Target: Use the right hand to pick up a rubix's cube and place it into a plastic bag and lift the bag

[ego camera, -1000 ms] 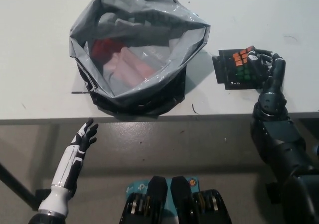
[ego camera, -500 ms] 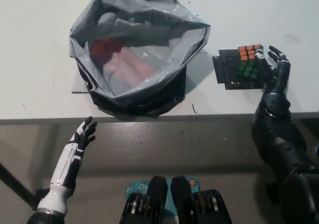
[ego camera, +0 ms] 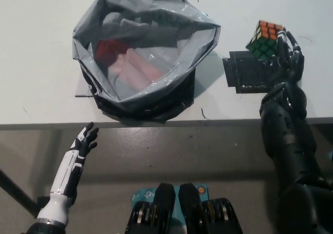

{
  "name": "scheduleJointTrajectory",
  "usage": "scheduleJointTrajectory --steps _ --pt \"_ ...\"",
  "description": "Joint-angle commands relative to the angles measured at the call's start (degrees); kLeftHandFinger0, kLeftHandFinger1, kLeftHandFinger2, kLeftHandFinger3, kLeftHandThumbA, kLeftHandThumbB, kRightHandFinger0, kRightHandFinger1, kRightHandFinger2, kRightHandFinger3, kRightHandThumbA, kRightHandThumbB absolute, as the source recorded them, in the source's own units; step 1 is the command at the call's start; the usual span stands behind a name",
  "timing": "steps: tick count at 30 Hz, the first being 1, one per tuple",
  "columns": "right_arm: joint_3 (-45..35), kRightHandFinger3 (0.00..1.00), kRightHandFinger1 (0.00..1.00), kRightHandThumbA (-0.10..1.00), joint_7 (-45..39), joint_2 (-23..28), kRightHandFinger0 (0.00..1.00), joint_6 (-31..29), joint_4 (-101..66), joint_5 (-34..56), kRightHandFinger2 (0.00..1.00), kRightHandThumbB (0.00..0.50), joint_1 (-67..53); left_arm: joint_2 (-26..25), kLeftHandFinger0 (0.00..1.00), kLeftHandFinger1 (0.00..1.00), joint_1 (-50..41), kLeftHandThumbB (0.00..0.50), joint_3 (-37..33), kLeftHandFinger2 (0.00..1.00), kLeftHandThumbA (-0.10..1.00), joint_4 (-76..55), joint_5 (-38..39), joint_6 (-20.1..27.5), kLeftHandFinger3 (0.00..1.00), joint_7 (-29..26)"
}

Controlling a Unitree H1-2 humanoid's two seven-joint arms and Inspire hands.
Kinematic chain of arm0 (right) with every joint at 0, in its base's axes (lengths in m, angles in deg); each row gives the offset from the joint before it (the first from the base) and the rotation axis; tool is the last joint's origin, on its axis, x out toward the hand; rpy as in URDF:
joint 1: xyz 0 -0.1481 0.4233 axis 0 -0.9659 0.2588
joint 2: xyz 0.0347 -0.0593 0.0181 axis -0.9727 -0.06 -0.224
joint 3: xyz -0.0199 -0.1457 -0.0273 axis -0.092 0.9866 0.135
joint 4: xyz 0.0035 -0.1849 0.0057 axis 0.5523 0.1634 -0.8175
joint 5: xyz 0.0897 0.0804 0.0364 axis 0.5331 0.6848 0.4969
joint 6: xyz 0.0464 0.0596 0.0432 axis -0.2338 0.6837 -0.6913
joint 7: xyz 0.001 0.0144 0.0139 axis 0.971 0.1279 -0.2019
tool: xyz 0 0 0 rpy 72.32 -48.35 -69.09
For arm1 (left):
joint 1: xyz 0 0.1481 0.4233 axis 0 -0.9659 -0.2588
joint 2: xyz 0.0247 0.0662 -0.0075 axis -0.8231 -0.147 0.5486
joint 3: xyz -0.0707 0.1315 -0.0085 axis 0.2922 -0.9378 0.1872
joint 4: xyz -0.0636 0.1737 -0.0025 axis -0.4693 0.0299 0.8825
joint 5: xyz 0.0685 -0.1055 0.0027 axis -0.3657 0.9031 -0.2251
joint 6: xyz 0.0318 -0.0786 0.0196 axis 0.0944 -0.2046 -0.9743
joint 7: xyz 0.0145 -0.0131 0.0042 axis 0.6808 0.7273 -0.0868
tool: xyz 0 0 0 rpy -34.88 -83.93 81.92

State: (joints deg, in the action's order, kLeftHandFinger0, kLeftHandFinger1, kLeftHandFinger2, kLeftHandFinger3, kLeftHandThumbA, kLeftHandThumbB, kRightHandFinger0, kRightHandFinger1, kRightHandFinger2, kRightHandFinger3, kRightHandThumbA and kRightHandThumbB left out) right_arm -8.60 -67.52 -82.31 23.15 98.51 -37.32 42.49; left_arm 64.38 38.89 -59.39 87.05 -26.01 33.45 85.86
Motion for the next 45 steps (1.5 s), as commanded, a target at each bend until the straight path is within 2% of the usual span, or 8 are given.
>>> scheduleJointTrajectory --steps 1,13,29,30,32,34,40,45 --pt "-1.84 0.95 0.3 -0.1 -3.46 -1.0 0.0 7.56 -8.63 8.79 0.85 0.094 3.17 -0.68 1.0 1.0 -0.34 0.147 0.37 1.0 1.0 -1.52 0.81 1.53 1.0 0.59" --pt "-3.29 1.0 0.23 -0.1 -1.91 -4.17 0.0 17.29 -20.48 17.72 0.73 0.083 3.96 -0.65 1.0 1.0 -1.3 0.147 0.36 1.0 1.0 -1.62 0.46 1.5 1.0 0.45" --pt "0.4 1.0 0.2 -0.1 2.13 -10.71 0.0 26.56 -34.66 23.56 0.83 0.086 7.03 -0.45 1.0 1.0 -2.48 0.158 0.25 1.0 1.0 -1.82 0.19 1.95 1.0 0.29" --pt "1.08 0.67 0.21 -0.1 1.49 -11.12 0.0 26.39 -34.5 23.37 0.82 0.068 7.21 -0.58 1.0 1.0 -2.29 0.169 0.2 1.0 1.0 -1.49 0.1 2.07 1.0 0.36" --pt "2.36 0.69 0.3 -0.1 0.34 -11.46 0.0 26.32 -34.09 22.83 0.79 0.102 7.23 -0.67 1.0 1.0 -2.13 0.171 0.15 1.0 1.0 -1.3 0.06 2.0 1.0 0.43" --pt "3.17 1.0 0.35 -0.1 0.47 -12.09 0.0 25.81 -33.48 22.03 0.81 0.056 7.3 -0.75 1.0 1.0 -2.1 0.161 0.12 1.0 1.0 -1.39 -0.08 2.08 1.0 0.43" --pt "6.22 1.0 0.36 -0.1 1.56 -14.01 0.0 24.2 -30.27 18.73 0.9 0.024 6.48 -0.83 1.0 1.0 -2.0 0.172 0.08 1.0 1.0 -1.35 -0.01 2.26 1.0 0.58" --pt "8.05 1.0 0.33 -0.1 0.87 -14.77 0.0 22.36 -26.85 17.12 0.85 0.018 5.77 -0.83 1.0 1.0 -1.87 0.177 -0.01 1.0 1.0 -1.44 -0.07 2.26 1.0 0.63"
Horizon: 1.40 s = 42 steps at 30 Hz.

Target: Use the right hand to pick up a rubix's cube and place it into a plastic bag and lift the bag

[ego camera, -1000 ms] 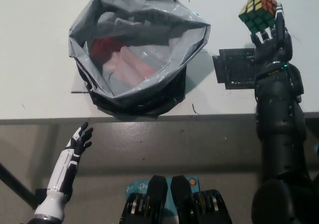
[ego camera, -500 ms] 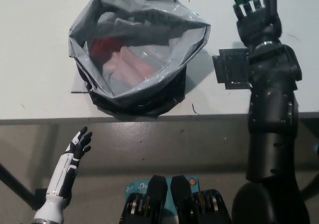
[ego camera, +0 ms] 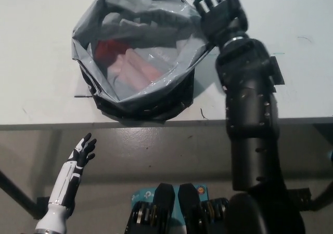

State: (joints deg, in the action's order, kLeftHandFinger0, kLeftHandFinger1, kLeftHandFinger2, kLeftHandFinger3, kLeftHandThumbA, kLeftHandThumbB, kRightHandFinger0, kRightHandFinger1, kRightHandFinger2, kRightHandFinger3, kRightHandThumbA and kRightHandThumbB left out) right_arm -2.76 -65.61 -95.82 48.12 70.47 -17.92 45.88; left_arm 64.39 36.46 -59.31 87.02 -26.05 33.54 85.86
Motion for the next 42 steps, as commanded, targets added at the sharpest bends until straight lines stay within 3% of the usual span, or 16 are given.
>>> scheduleJointTrajectory --steps 1,7,12,19,20,23,24,25,26,27,28,32,36,38,41,42 --pt "3.16 0.9 0.34 -0.1 -1.9 -1.4 0.0 -3.99 3.34 -3.38 0.83 0.027 2.09 -0.81 1.0 1.0 0.69 0.182 -0.02 1.0 1.0 -1.44 -0.03 2.2 1.0 0.54" --pt "5.75 0.96 0.38 -0.1 -2.08 -1.16 0.0 -6.57 8.13 -6.71 0.9 0.064 1.77 -0.87 1.0 1.0 0.88 0.196 -0.12 1.0 1.0 -1.55 0.03 2.01 1.0 0.72" --pt "11.42 0.9 0.41 -0.1 -1.64 0.03 0.0 -12.12 13.57 -14.93 0.93 0.093 1.77 -0.89 1.0 1.0 1.08 0.218 -0.16 1.0 1.0 -1.67 0.18 1.47 1.0 0.87" --pt "22.35 0.85 0.34 -0.1 2.56 2.12 0.0 -17.75 20.6 -28.12 0.81 0.102 2.48 -0.94 1.0 1.0 1.17 0.212 -0.35 1.0 1.0 -1.96 -0.06 1.3 1.0 0.97" --pt "24.96 0.93 0.39 -0.1 3.77 2.61 0.02 -16.89 21.05 -31.09 0.83 0.166 2.76 -0.99 1.0 1.0 1.31 0.212 -0.35 1.0 1.0 -1.82 -0.24 1.42 1.0 0.89" --pt "27.53 0.89 0.32 -0.08 4.09 3.21 0.0 -15.67 21.21 -32.82 0.75 0.197 3.21 -1.06 1.0 1.0 1.51 0.211 -0.36 1.0 1.0 -1.77 -0.27 1.29 1.0 0.94" --pt "29.65 1.0 0.69 0.11 3.23 3.57 0.4 -13.19 19.67 -34.34 1.0 0.289 3.22 -1.12 1.0 1.0 1.63 0.22 -0.4 1.0 1.0 -1.83 -0.29 1.07 1.0 1.03" --pt "31.0 1.0 0.78 0.13 2.86 3.79 0.51 -12.28 18.92 -35.38 1.0 0.278 3.19 -1.15 1.0 1.0 1.7 0.227 -0.44 1.0 1.0 -1.85 -0.37 1.0 1.0 1.05" --pt "32.63 1.0 0.96 0.19 2.17 4.1 0.76 -11.78 18.28 -36.46 1.0 0.306 3.09 -1.16 1.0 1.0 1.77 0.237 -0.47 1.0 1.0 -1.83 -0.46 0.96 1.0 1.04" --pt "33.09 1.0 0.96 0.19 2.01 4.2 0.76 -11.62 18.1 -36.7 1.0 0.306 3.05 -1.16 1.0 1.0 1.79 0.237 -0.48 1.0 1.0 -1.83 -0.48 0.94 1.0 1.04" --pt "34.41 1.0 1.0 0.28 1.36 4.53 1.0 -11.29 17.62 -37.6 1.0 0.303 2.9 -1.16 1.0 1.0 1.81 0.239 -0.48 1.0 1.0 -1.83 -0.36 0.84 1.0 1.11" --pt "37.76 1.0 1.0 0.34 -0.99 5.47 1.0 -11.81 16.71 -39.03 1.0 0.299 2.59 -1.11 1.0 1.0 1.96 0.253 -0.41 1.0 1.0 -2.0 -0.46 0.46 1.0 1.05" --pt "41.08 1.0 1.0 0.53 -4.17 7.03 1.0 -11.12 14.78 -40.8 1.0 0.28 2.31 -1.09 1.0 1.0 2.05 0.269 -0.32 1.0 1.0 -1.93 -0.29 0.2 1.0 1.18" --pt "42.24 1.0 1.0 0.66 -5.65 7.65 1.0 -11.17 13.2 -41.43 1.0 0.308 1.97 -1.13 1.0 1.0 2.04 0.272 -0.26 1.0 1.0 -1.77 -0.34 0.27 1.0 1.23" --pt "42.76 1.0 1.0 0.76 -7.15 8.15 1.0 -11.82 11.92 -41.68 1.0 0.331 1.79 -1.11 1.0 1.0 2.03 0.261 -0.29 1.0 1.0 -1.92 -0.44 0.24 1.0 1.25" --pt "43.16 1.0 1.0 0.78 -7.98 8.55 1.0 -12.29 10.39 -42.36 1.0 0.306 1.73 -1.16 1.0 1.0 2.05 0.243 -0.3 1.0 1.0 -1.88 -0.33 0.37 1.0 1.39"
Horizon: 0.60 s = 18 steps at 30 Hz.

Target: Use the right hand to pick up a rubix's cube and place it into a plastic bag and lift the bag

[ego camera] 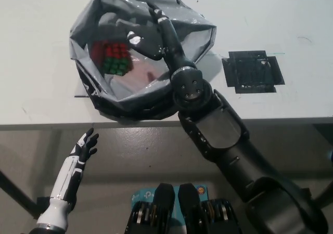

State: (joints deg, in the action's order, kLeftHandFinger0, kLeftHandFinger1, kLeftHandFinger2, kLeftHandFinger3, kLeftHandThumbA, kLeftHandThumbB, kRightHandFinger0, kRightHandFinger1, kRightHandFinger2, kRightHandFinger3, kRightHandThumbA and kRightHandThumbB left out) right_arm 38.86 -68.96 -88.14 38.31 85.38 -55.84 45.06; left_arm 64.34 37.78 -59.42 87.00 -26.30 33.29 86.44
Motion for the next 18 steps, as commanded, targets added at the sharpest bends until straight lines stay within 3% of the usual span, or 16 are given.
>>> scheduleJointTrajectory --steps 1,3,4,12,16,18 --pt "1.74 1.0 1.0 0.78 -4.9 1.03 1.0 -2.63 -5.22 -4.83 1.0 0.306 2.49 -1.13 1.0 1.0 0.73 0.243 -0.19 1.0 1.0 -1.85 -0.01 0.63 1.0 0.86" --pt "2.24 1.0 1.0 0.76 -5.53 1.66 1.0 -4.37 -8.91 -5.96 1.0 0.292 2.25 -1.17 1.0 1.0 0.82 0.254 -0.21 1.0 1.0 -1.56 -0.14 0.87 1.0 0.89" --pt "2.49 1.0 1.0 0.79 -5.33 1.95 1.0 -5.03 -11.17 -7.02 1.0 0.32 2.27 -1.17 1.0 1.0 0.87 0.255 -0.21 1.0 1.0 -1.34 -0.28 1.1 1.0 0.85" --pt "3.24 1.0 1.0 0.69 -6.01 4.31 1.0 -5.09 -28.26 -12.21 1.0 0.271 1.77 -1.3 1.0 1.0 0.82 0.22 -0.25 1.0 1.0 -0.44 -0.17 2.32 1.0 1.06" --pt "3.16 1.0 1.0 0.62 -4.64 7.55 1.0 -4.75 -33.36 -18.18 1.0 0.295 2.26 -1.34 1.0 1.0 0.48 0.183 -0.15 1.0 1.0 -1.07 0.24 2.07 1.0 1.29" --pt "2.51 1.0 1.0 0.61 -5.64 9.25 1.0 -1.96 -33.91 -18.97 1.0 0.334 2.3 -1.41 1.0 1.0 0.21 0.172 -0.13 1.0 1.0 -1.33 0.47 1.95 1.0 1.51"
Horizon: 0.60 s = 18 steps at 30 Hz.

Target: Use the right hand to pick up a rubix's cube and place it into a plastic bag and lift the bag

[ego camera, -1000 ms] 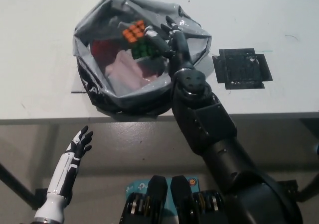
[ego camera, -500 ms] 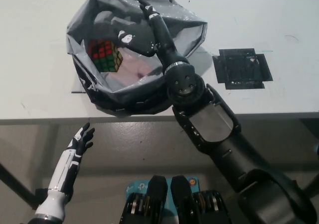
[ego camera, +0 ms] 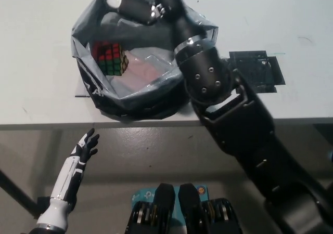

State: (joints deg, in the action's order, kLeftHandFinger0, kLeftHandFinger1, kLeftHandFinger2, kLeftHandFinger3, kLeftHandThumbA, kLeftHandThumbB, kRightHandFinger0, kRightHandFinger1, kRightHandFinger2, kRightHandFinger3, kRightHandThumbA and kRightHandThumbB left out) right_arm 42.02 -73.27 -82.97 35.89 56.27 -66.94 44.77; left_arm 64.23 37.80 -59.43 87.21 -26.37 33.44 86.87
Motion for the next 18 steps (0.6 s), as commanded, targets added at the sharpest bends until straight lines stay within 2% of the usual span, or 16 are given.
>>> scheduleJointTrajectory --steps 1,2,3,4,6,8,13,15,18 --pt "-0.92 1.0 1.0 0.61 -2.01 4.46 1.0 1.22 -4.86 -7.98 1.0 0.338 2.53 -1.26 1.0 1.0 0.2 0.172 -0.11 1.0 1.0 -1.5 0.54 1.82 1.0 1.1" --pt "-1.01 1.0 1.0 0.62 -2.54 4.8 1.0 1.56 -4.65 -7.91 1.0 0.35 2.44 -1.16 1.0 1.0 0.17 0.171 -0.12 1.0 1.0 -1.5 0.59 1.8 1.0 1.13" --pt "-0.37 1.0 1.0 0.66 -3.72 6.21 1.0 2.49 -3.22 -8.97 1.0 0.385 2.31 -1.1 1.0 1.0 0.11 0.169 -0.2 1.0 1.0 -1.41 0.48 2.07 1.0 1.21" --pt "-0.07 1.0 1.0 0.67 -4.17 6.75 1.0 2.93 -2.67 -9.52 1.0 0.389 2.27 -1.08 1.0 1.0 0.08 0.169 -0.23 1.0 1.0 -1.37 0.41 2.17 1.0 1.22" --pt "0.77 1.0 1.0 0.68 -5.19 7.86 1.0 5.96 -0.71 -11.52 1.0 0.442 2.31 -1.01 1.0 1.0 -0.05 0.177 -0.24 1.0 1.0 -1.33 0.22 2.34 1.0 1.14" --pt "1.26 1.0 1.0 0.63 -5.39 8.86 1.0 7.36 2.32 -13.14 1.0 0.453 2.46 -0.94 1.0 1.0 -0.1 0.188 -0.14 1.0 1.0 -1.46 0.78 1.97 1.0 1.35" --pt "2.51 1.0 1.0 0.67 -6.85 10.93 1.0 8.2 12.65 -15.08 1.0 0.483 3.68 -0.94 1.0 1.0 -0.07 0.187 -0.25 1.0 1.0 -1.79 0.19 1.53 1.0 1.13" --pt "2.46 1.0 1.0 0.66 -7.09 11.28 1.0 7.03 16.17 -14.88 1.0 0.5 4.31 -0.95 1.0 1.0 0.01 0.175 -0.21 1.0 1.0 -1.61 0.29 1.69 1.0 1.14" --pt "2.57 1.0 1.0 0.63 -8.96 11.61 1.0 6.96 21.78 -14.73 1.0 0.498 5.94 -1.01 1.0 1.0 -0.03 0.169 -0.06 1.0 1.0 -1.63 0.55 1.83 1.0 1.18"
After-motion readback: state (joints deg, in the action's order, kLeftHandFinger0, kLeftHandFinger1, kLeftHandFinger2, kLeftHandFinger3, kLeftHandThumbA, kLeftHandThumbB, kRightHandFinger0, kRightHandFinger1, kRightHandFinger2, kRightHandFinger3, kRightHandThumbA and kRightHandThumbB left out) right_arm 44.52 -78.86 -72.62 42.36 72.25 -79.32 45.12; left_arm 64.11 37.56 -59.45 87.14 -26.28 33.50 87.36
